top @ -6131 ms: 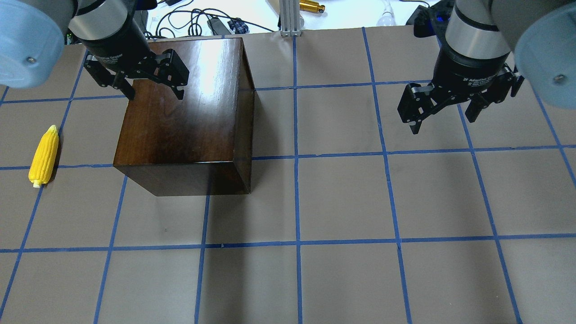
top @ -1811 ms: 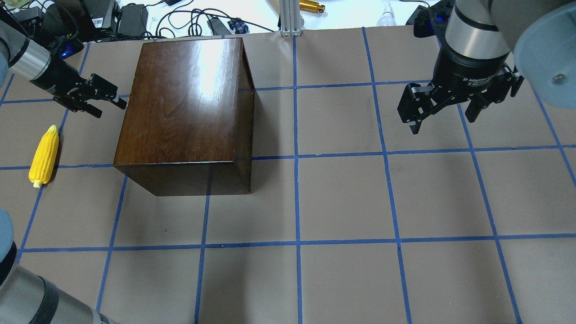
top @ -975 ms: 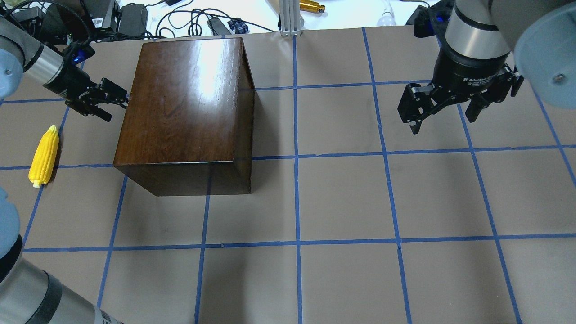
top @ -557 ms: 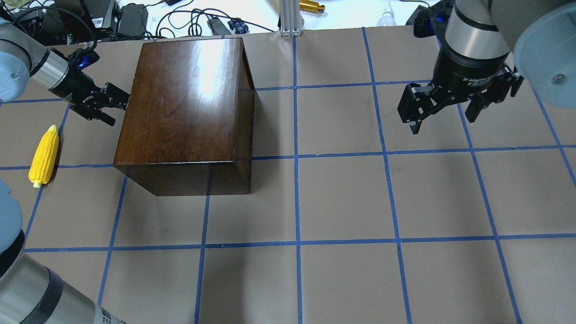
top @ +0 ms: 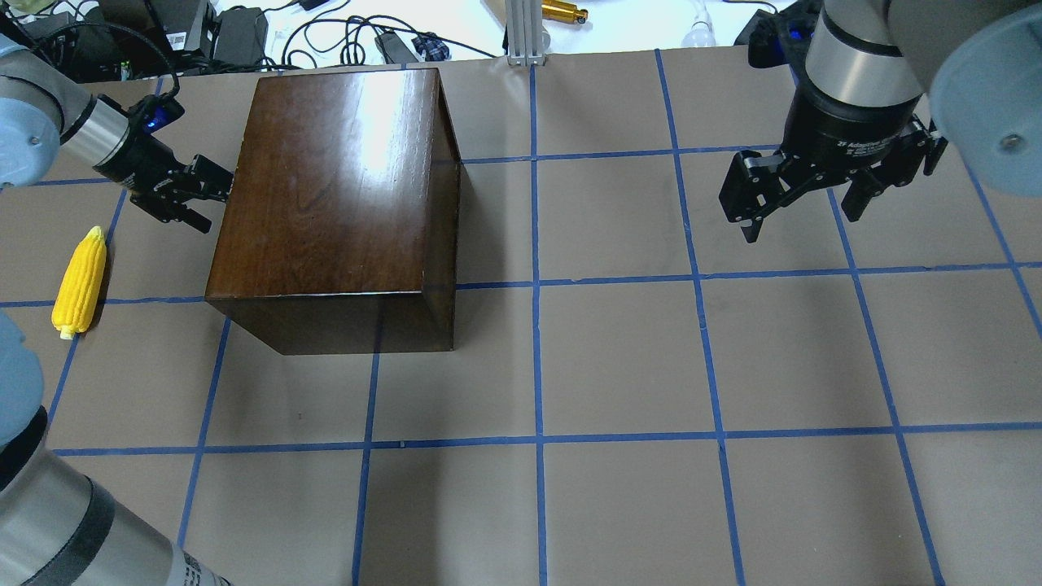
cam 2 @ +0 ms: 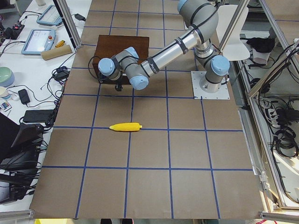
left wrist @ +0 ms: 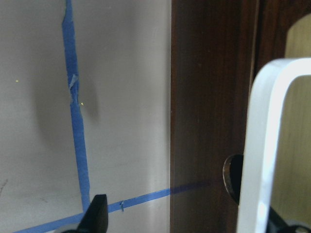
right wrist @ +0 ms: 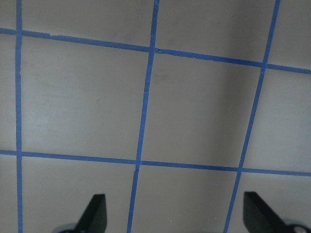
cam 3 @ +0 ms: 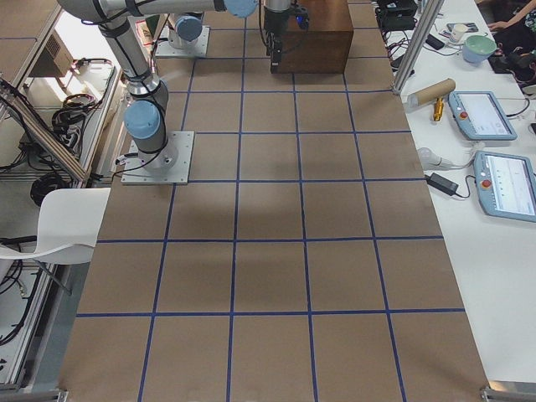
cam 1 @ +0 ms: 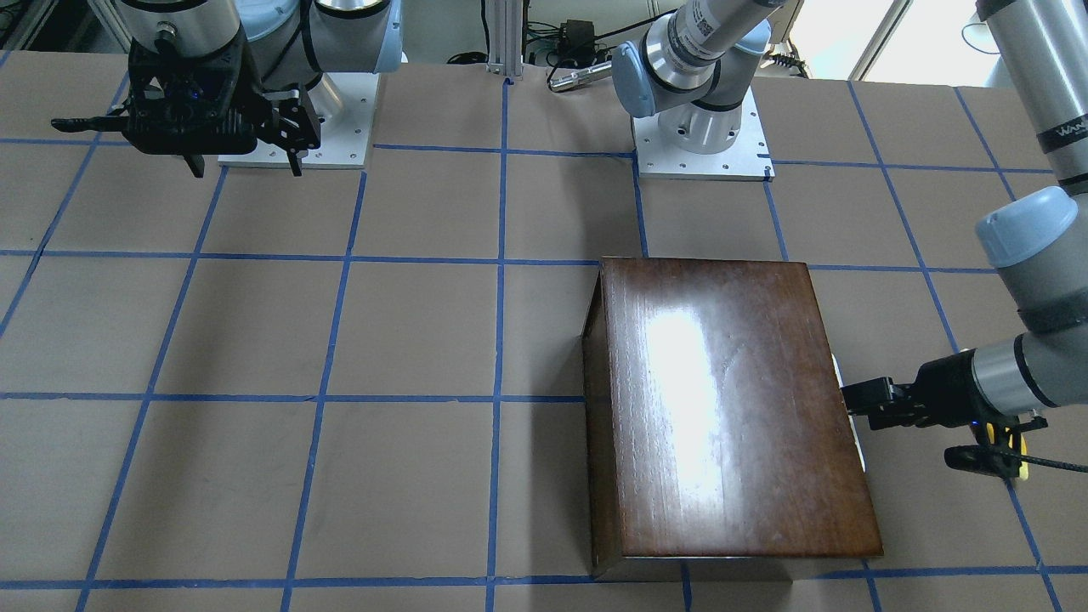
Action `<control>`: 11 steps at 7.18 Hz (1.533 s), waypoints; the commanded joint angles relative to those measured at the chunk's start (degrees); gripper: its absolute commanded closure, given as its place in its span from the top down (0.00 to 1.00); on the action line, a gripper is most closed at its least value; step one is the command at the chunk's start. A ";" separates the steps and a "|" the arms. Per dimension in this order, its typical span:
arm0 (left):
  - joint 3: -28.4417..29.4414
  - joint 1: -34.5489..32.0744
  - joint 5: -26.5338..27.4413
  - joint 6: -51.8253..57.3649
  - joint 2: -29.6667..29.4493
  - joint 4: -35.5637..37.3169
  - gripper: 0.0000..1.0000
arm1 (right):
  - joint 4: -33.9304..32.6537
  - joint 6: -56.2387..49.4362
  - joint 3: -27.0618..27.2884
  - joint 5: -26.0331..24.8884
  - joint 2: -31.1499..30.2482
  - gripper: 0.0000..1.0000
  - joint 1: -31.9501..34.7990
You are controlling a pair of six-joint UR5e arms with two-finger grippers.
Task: Open drawer and put corn inside
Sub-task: 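Pull the drawer outward with the left gripper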
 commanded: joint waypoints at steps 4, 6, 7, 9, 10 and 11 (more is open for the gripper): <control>1.00 3.33 0.64 0.33 -0.40 0.17 1.00 | 0.00 -0.04 0.00 -0.04 0.03 1.00 0.00; 0.92 5.25 0.64 0.41 -0.41 0.17 1.00 | 0.00 -0.04 0.00 -0.04 0.03 1.00 0.00; 1.01 6.05 0.64 0.33 -0.41 0.17 1.00 | 0.00 0.05 0.00 -0.04 0.03 1.00 0.00; 1.01 7.02 0.64 0.41 -0.41 0.17 1.00 | 0.00 0.05 0.00 -0.04 0.03 1.00 0.00; 1.01 7.20 0.64 0.41 -0.41 0.17 1.00 | 0.00 0.05 0.00 -0.04 0.03 1.00 0.00; 1.01 7.72 0.64 0.41 -0.32 0.17 1.00 | 0.00 -0.04 0.00 -0.04 0.03 1.00 0.00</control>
